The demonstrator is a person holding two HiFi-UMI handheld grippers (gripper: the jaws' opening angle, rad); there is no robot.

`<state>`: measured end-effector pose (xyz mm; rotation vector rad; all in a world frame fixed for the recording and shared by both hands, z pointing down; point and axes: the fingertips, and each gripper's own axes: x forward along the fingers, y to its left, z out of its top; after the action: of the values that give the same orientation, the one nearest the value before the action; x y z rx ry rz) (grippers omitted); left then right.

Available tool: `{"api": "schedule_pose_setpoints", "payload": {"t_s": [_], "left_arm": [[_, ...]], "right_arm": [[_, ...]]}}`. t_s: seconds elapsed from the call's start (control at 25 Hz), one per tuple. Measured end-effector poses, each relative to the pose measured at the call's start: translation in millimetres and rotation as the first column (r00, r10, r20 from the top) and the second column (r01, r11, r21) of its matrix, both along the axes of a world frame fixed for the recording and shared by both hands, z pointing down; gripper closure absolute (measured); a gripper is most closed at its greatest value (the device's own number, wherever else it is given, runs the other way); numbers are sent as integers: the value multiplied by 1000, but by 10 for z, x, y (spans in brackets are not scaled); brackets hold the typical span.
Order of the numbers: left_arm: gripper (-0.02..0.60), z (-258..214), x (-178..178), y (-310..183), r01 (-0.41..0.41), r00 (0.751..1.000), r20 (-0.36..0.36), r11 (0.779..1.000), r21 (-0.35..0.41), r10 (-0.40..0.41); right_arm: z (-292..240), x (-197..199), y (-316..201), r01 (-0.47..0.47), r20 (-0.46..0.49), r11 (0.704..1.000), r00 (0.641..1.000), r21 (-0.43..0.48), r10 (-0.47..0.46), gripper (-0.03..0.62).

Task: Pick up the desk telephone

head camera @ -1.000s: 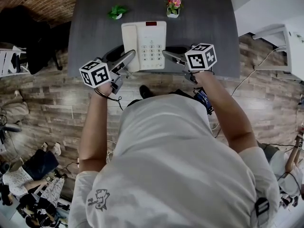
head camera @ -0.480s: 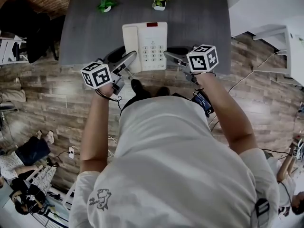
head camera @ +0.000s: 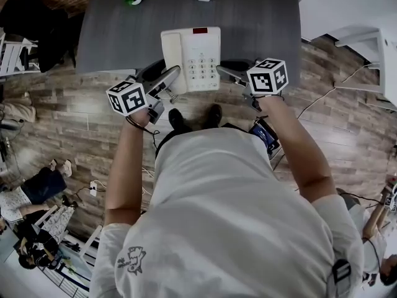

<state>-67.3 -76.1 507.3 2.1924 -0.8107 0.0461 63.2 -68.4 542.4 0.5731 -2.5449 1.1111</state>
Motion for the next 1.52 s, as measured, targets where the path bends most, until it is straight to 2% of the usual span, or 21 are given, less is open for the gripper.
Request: {"api": "schedule_pose_setpoints", "payload": {"t_s": [0.52,1.04,1.28,1.52], "left_arm": [[284,-17,-127,268,-55,998,-4,998,9,55],[285,-159,-900,894,-95,996,0,995,33,95],[285,-236,-1645,1424,-121,992,-9,989,80,122],[285,-264,-1868,1584,-135,990,-24,986,93,138]], "right_arm": [[-54,-120,301,-61,3,998,998,13,61,522],[-167,-901,1005,-105,12,994,994,33,104,522],[-252,-1650,1551,-134,4,987,991,84,134,522],[-295,-1869,1736,-163,8,981,987,104,163,522]]}}
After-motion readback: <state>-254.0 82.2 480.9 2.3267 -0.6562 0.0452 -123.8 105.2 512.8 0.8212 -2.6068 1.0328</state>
